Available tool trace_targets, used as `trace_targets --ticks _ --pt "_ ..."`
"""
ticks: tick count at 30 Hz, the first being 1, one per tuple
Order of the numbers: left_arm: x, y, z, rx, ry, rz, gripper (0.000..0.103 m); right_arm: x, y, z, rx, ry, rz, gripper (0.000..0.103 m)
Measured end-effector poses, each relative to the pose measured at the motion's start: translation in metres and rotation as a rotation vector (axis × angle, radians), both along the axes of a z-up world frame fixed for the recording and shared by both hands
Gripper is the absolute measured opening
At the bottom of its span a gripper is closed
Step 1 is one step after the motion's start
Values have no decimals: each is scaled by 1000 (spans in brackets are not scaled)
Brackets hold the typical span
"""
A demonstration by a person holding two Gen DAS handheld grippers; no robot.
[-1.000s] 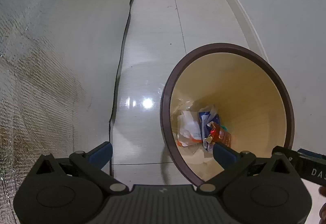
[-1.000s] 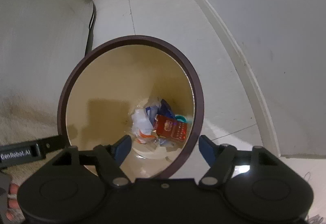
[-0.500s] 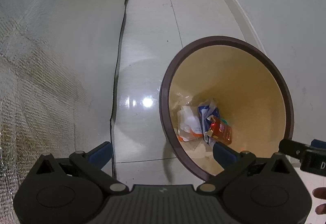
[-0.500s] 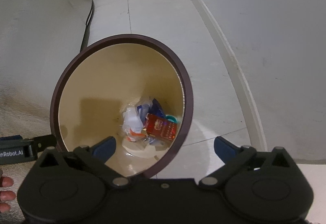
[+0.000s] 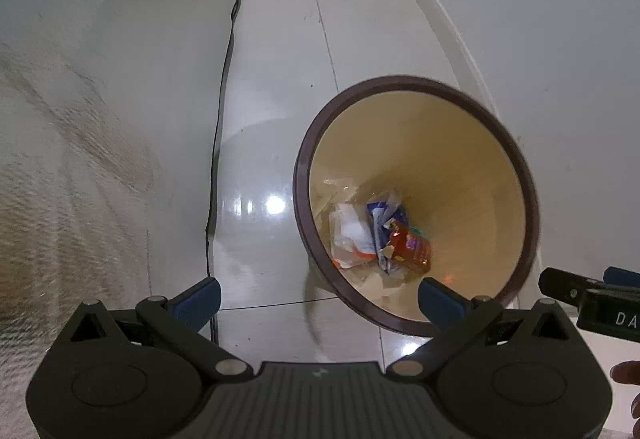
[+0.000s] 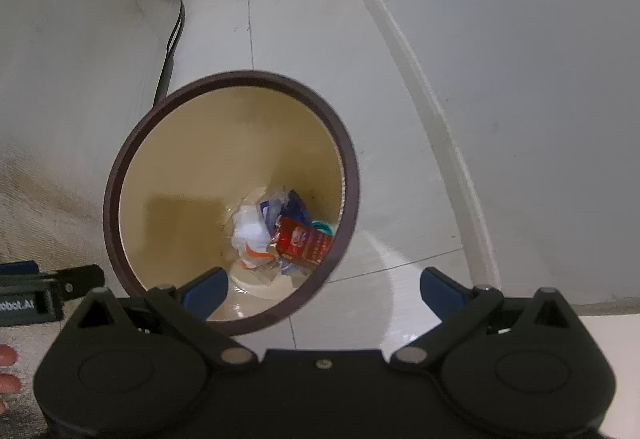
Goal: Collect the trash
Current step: 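Withdraw both open tools from the wastebasket back toward the table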
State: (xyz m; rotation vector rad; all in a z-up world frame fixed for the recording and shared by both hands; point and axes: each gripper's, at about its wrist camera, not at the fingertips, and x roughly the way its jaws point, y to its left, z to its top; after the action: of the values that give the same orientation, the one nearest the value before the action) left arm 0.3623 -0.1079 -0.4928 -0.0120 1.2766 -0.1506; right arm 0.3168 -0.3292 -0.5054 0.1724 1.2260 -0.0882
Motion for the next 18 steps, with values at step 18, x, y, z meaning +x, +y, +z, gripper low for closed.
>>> trace_targets --ticks 18 --pt "-66 3 101 -43 -115 -40 103 -82 -16 104 -47 -112 -60 103"
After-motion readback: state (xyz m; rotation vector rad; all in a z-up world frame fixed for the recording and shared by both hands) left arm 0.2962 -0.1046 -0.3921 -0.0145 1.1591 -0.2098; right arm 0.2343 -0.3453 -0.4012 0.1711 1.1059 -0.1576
